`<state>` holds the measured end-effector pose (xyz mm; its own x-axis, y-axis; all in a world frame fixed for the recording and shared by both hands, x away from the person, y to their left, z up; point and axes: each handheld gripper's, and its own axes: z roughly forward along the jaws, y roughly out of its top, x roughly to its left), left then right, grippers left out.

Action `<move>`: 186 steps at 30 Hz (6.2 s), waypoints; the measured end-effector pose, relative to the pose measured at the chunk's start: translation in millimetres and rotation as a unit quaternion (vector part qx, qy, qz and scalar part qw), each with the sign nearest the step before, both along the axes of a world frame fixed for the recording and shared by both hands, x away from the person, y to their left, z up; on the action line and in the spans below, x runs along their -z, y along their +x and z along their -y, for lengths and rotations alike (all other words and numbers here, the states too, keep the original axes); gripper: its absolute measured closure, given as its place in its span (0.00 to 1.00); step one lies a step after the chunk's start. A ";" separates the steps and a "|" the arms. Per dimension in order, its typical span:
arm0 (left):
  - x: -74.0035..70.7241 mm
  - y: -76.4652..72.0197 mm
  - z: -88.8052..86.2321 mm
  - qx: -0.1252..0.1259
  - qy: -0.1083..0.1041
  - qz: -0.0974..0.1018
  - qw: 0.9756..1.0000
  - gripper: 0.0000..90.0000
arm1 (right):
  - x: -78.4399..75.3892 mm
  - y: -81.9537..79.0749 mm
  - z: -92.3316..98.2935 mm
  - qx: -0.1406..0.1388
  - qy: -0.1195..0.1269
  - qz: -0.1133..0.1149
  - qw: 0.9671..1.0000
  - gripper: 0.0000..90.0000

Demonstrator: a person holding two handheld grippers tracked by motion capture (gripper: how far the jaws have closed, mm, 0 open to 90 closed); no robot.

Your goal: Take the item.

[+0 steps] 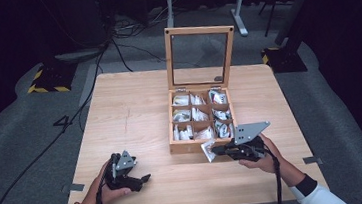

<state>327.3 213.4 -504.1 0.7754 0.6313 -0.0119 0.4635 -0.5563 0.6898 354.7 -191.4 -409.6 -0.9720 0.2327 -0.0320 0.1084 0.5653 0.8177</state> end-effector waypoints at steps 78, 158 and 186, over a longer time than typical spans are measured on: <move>-54.4 53.1 25.2 -0.012 -0.011 0.028 0.999 0.19 | -12.4 33.6 42.5 0.115 0.003 0.026 0.993 0.33; -95.3 285.6 134.3 -0.119 -0.073 -0.003 0.990 0.36 | -10.9 249.5 39.5 0.334 0.031 -0.066 0.940 0.37; -123.8 262.5 117.7 -0.092 -0.100 0.033 0.990 0.52 | -31.6 231.4 49.8 0.321 0.059 -0.043 0.944 0.52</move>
<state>589.8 95.7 -380.3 0.6501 0.7526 -0.1041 0.4949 -0.3155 0.8097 586.1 -241.2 -378.0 -0.6273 0.7717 0.1048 0.4672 0.2652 0.8434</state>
